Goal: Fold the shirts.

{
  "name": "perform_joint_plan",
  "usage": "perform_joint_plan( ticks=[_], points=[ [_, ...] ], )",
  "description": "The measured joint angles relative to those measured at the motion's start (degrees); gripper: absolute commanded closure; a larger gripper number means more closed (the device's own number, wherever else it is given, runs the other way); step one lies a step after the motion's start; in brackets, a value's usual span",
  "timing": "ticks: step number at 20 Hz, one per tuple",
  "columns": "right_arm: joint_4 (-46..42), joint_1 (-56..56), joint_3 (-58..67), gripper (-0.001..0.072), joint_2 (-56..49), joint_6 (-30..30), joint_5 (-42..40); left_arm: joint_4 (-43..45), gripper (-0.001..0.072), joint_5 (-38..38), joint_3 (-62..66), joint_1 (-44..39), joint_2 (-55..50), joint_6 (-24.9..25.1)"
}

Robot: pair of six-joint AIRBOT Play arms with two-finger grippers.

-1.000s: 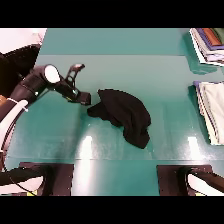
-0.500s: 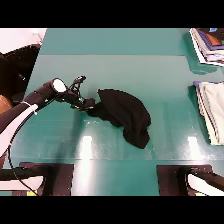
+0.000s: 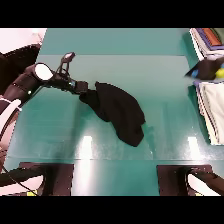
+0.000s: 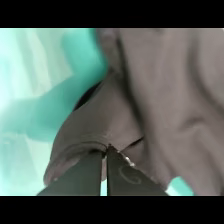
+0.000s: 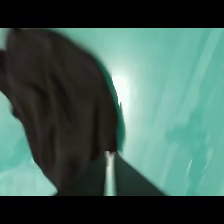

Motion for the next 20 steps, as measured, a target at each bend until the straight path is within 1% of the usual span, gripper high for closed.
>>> perform_joint_plan(
  ticks=[1,5,7,8,9,11,12,14,15,16,18,20],
  points=[
    [0.5,0.0,-6.1,0.0156,1.1,0.2,-1.7,0.6,0.0681,-0.3,0.3,0.1,0.4,0.0],
    [7.3,2.3,-30.3,0.0162,2.9,-0.3,-10.6,2.1,0.0681,-1.5,0.9,0.2,1.2,0.0],
    [11.0,5.5,-38.6,0.0164,1.6,-1.4,-15.1,2.4,0.0681,-1.6,1.0,0.2,1.3,0.0],
    [12.5,7.5,-41.4,0.0219,0.4,-1.9,-17.1,2.5,0.0682,-1.7,1.1,0.2,1.4,0.0],
    [14.2,9.7,-43.7,0.0252,-1.2,-2.5,-19.3,2.6,0.0681,-1.8,1.1,0.2,1.4,0.0],
    [16.5,14.1,-45.9,0.0272,-4.7,-3.5,-23.6,2.8,0.0681,-1.9,1.1,0.2,1.5,0.0],
    [17.3,16.0,-46.1,0.0335,-6.4,-3.8,-25.6,2.8,0.0682,-2.0,1.1,0.3,1.4,0.0],
    [18.5,19.1,-45.3,0.0487,-9.9,-4.2,-28.5,3.0,0.0681,-2.1,1.1,0.2,1.5,0.0],
    [18.9,20.2,-44.5,0.0604,-11.5,-4.3,-29.7,3.2,0.0682,-2.3,1.1,0.2,1.5,0.0],
    [18.4,20.9,-43.6,0.0693,-12.7,-4.4,-30.4,3.5,0.0682,-2.4,1.1,0.2,1.5,0.0],
    [16.2,21.6,-41.6,0.0694,-13.8,-4.4,-31.6,5.1,0.0682,-2.4,1.2,0.3,1.7,-0.2],
    [10.6,20.6,-39.5,0.0694,-12.7,-2.9,-32.5,8.0,0.0682,-2.6,1.6,0.5,2.6,-0.8]
  ],
)
